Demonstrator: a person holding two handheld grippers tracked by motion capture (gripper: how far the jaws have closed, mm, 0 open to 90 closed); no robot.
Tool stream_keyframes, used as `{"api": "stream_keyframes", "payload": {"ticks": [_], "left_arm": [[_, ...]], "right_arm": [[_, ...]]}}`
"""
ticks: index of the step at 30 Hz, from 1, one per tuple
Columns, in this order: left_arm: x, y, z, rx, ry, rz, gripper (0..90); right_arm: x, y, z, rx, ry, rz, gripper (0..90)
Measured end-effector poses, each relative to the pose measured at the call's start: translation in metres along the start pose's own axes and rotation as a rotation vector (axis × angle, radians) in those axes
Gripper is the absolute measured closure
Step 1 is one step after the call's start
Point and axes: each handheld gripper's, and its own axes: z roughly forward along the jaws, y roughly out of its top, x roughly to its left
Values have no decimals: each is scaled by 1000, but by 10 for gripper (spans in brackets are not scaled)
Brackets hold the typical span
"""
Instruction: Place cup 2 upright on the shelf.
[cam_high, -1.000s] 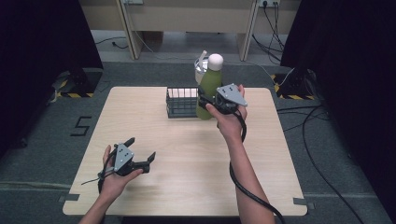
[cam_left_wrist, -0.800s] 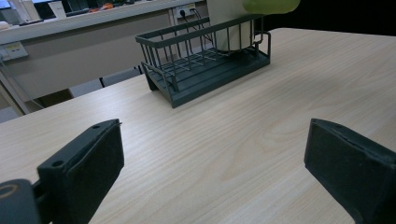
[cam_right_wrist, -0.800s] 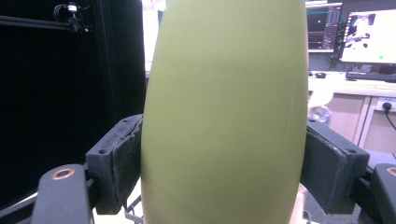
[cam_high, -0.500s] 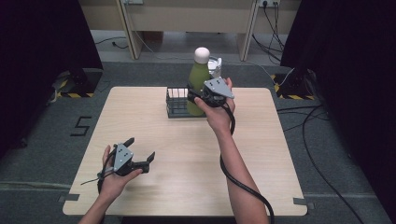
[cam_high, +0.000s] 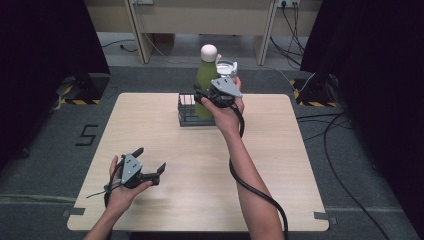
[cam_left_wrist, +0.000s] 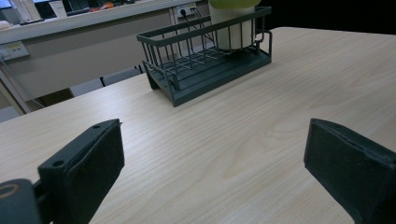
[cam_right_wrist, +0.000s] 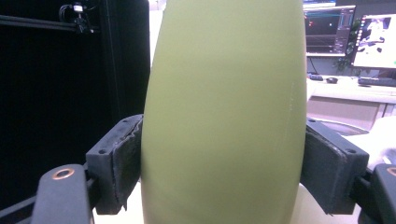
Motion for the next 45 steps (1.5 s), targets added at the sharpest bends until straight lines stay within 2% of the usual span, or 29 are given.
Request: {"api": "stream_keyframes", "payload": {"ticks": [24,45], "left_arm": [[0,0,-1,0,0,3,42],[1,-1,-2,-1,-2,3,43]], "right_arm": [[20,3,38,32,25,-9,224],[21,4,73,75,2,-1,224]]}}
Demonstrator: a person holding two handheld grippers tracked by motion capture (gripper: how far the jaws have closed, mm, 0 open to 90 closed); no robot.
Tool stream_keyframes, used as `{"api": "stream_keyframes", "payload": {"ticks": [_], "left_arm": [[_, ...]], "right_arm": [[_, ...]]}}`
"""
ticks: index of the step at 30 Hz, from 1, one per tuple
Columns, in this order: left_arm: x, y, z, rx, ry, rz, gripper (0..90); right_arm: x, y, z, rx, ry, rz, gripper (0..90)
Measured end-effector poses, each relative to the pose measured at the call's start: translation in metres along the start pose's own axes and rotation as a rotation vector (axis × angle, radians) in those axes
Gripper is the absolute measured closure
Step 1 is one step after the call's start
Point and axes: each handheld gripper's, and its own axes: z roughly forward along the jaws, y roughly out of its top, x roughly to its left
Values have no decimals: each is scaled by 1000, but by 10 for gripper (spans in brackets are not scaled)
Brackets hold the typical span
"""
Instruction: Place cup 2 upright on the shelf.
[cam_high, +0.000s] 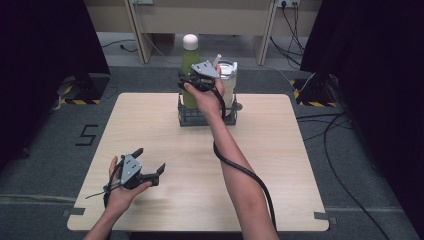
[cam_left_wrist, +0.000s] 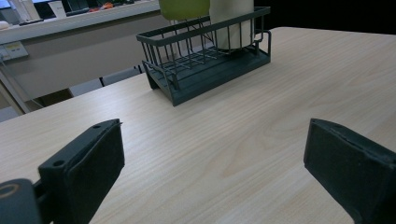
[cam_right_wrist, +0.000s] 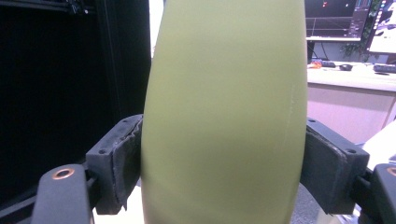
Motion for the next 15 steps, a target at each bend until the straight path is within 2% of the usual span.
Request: {"api": "stream_keyframes", "payload": {"ticks": [15], "left_arm": [[-2,0,0,1,-9,7,43]], "right_arm": [[6,-9,25,45,-18,1,224]]}}
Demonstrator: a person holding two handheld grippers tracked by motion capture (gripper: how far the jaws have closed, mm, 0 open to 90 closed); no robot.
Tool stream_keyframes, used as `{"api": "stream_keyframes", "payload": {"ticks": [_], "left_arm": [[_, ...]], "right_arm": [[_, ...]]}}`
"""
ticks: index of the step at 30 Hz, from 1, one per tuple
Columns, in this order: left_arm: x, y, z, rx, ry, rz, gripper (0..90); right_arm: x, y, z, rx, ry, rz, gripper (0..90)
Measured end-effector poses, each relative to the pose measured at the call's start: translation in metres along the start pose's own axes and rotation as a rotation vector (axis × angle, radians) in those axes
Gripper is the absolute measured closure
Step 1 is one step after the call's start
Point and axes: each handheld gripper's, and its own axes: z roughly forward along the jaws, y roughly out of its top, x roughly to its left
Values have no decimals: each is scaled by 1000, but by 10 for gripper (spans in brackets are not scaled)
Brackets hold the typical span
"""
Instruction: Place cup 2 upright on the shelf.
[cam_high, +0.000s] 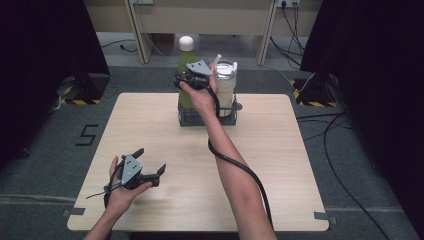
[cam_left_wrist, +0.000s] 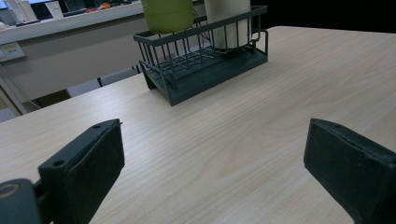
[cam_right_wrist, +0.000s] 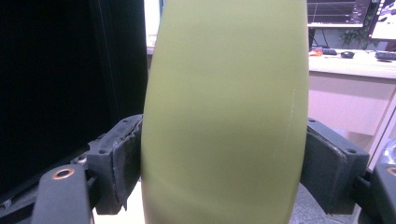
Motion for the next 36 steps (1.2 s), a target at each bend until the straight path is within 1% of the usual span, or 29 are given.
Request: {"api": "stream_keyframes", "payload": {"ticks": [5,12,17,21,23,27,31,36], "left_arm": [[0,0,0,0,0,0,43],[-1,0,0,-2,-4,0,44],[-1,0,0,-1,-6,1,43],[-2,0,0,-2,-7,1,44],[-2,0,0,-2,-8,1,43],[-2,0,1,-1,-10,3,44],[-3,0,1,-2,-12,4,44],[-3,0,1,-1,-13,7,44]], "right_arm": [[0,-1,5,9,-10,6,224],[-1,-4,12,26,-24,2,224],[1,-8,14,40,-32,-13,224],[3,-10,15,40,-42,-39,224],[4,-10,16,44,-45,-41,224],[4,-10,15,42,-45,-36,223],[6,-13,15,43,-45,-44,224],[8,-17,15,45,-37,-28,224]]}}
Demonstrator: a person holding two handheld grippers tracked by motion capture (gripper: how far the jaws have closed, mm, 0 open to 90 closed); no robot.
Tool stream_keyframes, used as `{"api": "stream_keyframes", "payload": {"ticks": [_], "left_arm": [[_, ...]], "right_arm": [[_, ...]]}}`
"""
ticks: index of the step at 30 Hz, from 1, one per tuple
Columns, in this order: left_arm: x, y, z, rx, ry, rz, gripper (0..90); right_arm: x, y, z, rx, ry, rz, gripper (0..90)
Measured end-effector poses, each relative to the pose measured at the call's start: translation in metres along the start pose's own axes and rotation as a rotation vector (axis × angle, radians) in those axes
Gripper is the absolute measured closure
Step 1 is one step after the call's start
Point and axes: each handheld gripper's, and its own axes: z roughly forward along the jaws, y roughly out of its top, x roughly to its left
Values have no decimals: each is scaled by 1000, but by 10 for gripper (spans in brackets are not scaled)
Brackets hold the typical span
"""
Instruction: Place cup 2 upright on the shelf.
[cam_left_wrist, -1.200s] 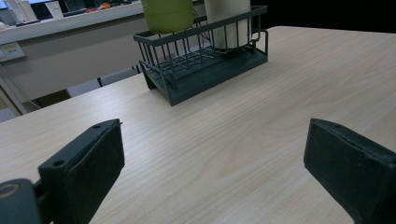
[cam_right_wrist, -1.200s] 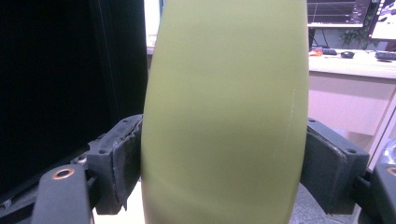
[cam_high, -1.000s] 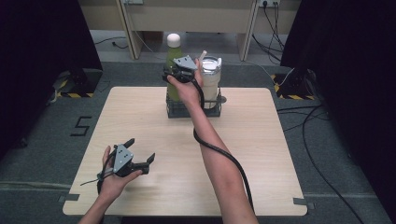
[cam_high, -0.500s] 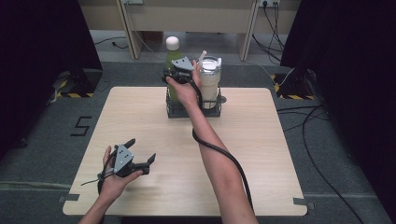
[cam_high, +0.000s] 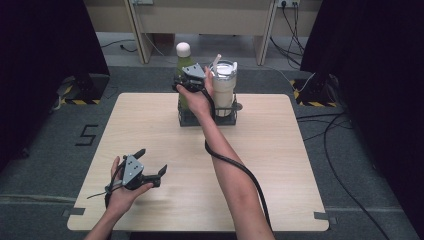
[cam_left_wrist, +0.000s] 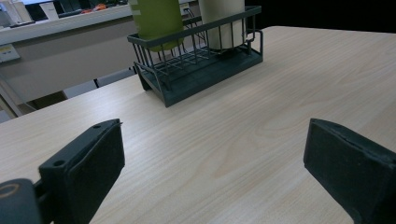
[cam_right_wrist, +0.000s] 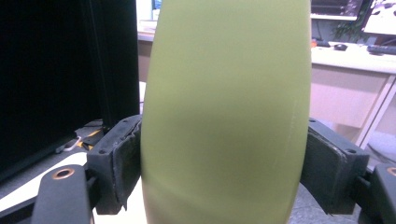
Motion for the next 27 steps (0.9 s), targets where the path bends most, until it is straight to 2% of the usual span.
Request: {"api": "stream_keyframes", "payload": {"ticks": [16,20,22,27], "left_arm": [[0,0,0,2,-3,3,45],[-1,0,0,0,-4,2,44],[-1,0,0,-1,-4,1,44],[-1,0,0,-1,-4,2,44]], "right_arm": [[1,-14,5,27,-14,24,229],[0,-12,4,2,-27,48,261],[0,-9,3,4,-24,35,265],[1,-10,3,-6,-42,44,262]]}}
